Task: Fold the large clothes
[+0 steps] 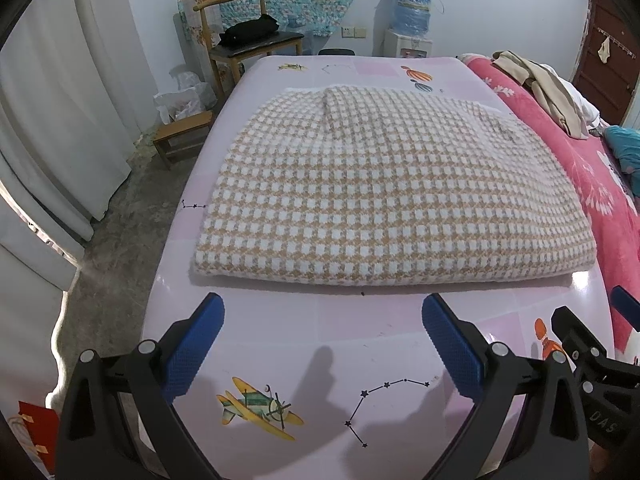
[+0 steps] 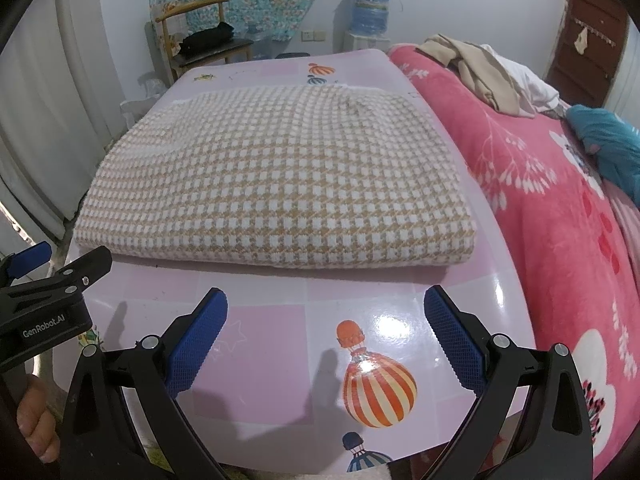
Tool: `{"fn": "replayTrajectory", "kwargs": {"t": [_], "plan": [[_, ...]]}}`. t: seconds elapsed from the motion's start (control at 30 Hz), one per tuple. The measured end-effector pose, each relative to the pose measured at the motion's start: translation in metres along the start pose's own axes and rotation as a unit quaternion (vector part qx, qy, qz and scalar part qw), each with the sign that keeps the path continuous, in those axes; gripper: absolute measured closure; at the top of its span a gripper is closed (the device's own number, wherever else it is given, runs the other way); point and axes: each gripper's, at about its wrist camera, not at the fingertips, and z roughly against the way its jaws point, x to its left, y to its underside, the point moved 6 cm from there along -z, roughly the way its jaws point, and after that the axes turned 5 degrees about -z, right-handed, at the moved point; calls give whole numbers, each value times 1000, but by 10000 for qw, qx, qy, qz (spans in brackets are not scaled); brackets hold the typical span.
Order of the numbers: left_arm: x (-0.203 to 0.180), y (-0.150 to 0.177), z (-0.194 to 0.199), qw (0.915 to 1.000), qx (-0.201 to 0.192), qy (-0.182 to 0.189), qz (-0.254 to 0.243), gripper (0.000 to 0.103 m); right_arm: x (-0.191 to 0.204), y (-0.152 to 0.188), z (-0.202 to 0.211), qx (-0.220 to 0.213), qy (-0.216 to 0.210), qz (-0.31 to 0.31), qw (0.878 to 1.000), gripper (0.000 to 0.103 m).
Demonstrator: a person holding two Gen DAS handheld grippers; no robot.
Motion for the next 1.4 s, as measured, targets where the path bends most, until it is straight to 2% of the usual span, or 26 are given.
{"fn": "replayTrajectory", "kwargs": {"t": [1.4], "plan": [[-2,-2,0,10000,13,28,-19,6,3,-2,0,-16,52,73,10000,8]]}}
